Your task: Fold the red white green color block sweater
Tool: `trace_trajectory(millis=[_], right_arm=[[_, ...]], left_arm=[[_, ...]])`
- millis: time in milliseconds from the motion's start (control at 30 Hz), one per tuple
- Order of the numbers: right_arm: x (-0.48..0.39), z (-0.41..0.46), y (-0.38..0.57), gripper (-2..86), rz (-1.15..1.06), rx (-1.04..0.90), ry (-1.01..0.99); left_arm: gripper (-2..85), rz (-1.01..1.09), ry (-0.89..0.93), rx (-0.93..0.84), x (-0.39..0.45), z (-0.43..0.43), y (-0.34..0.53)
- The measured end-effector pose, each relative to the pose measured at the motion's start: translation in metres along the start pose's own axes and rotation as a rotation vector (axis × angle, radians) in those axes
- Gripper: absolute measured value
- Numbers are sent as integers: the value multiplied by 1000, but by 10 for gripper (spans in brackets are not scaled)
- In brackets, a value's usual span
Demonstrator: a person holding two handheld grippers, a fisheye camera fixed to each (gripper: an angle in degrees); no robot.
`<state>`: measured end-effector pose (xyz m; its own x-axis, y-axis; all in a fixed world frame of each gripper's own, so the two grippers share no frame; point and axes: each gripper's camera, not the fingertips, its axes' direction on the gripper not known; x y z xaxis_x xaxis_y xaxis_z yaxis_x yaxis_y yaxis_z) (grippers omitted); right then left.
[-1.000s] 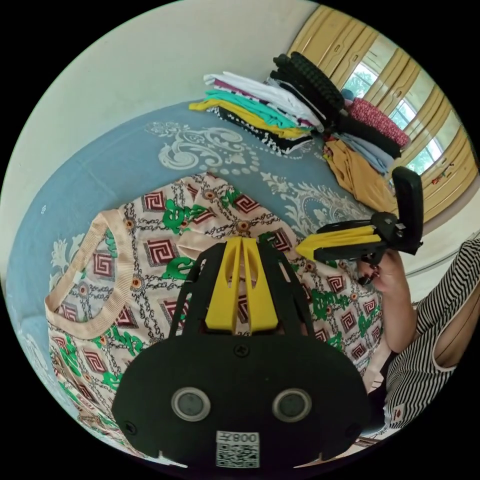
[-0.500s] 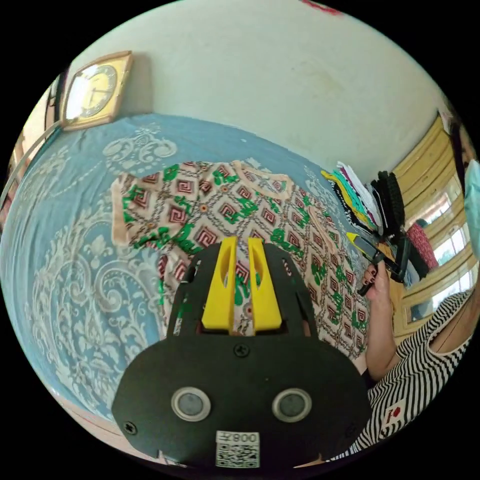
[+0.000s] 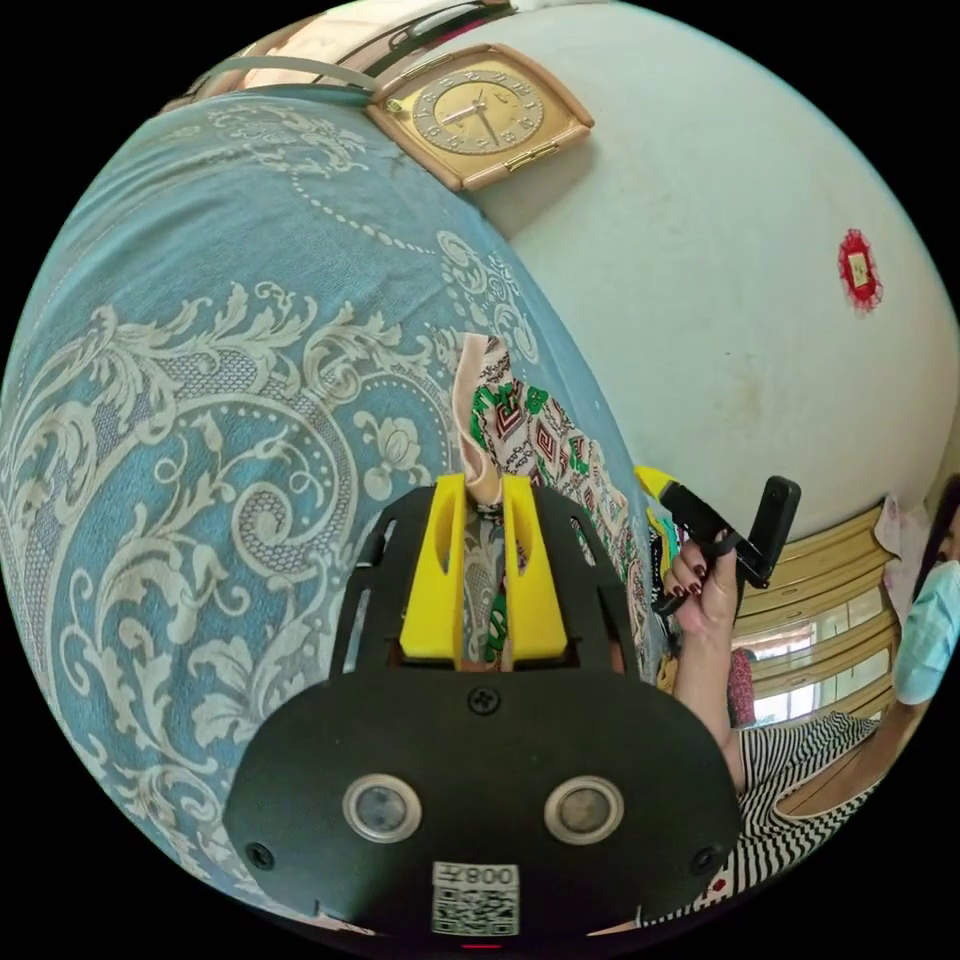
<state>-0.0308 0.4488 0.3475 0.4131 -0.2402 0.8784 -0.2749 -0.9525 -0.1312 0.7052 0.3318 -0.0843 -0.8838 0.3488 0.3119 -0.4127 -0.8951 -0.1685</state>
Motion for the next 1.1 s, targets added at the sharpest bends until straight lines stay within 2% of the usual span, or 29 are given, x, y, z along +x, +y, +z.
trace_trajectory(millis=[133,267,500,733,900,1000,1100], right_arm=[[-44,58,-122,58,-132,-145,-7],[-83,104,-208,59,-229,-272,83],[-106,165,-278,56,-275,-422,223],[-109,161,-309,29,-307,-358,291],[-77,150,-324,7,-226,-332,193],[-40,124,-326,4,-114,-242,15],[2,82,-319,3,-34,-125,-172]], left_arm=[[34,-15,52,25,-34,-1,9],[26,-12,91,41,-59,-5,13],[23,11,120,34,-83,-5,15],[22,15,131,30,-97,-6,16],[21,18,129,30,-98,-8,18],[21,29,129,29,-95,-8,18],[21,124,133,52,-78,-14,22]])
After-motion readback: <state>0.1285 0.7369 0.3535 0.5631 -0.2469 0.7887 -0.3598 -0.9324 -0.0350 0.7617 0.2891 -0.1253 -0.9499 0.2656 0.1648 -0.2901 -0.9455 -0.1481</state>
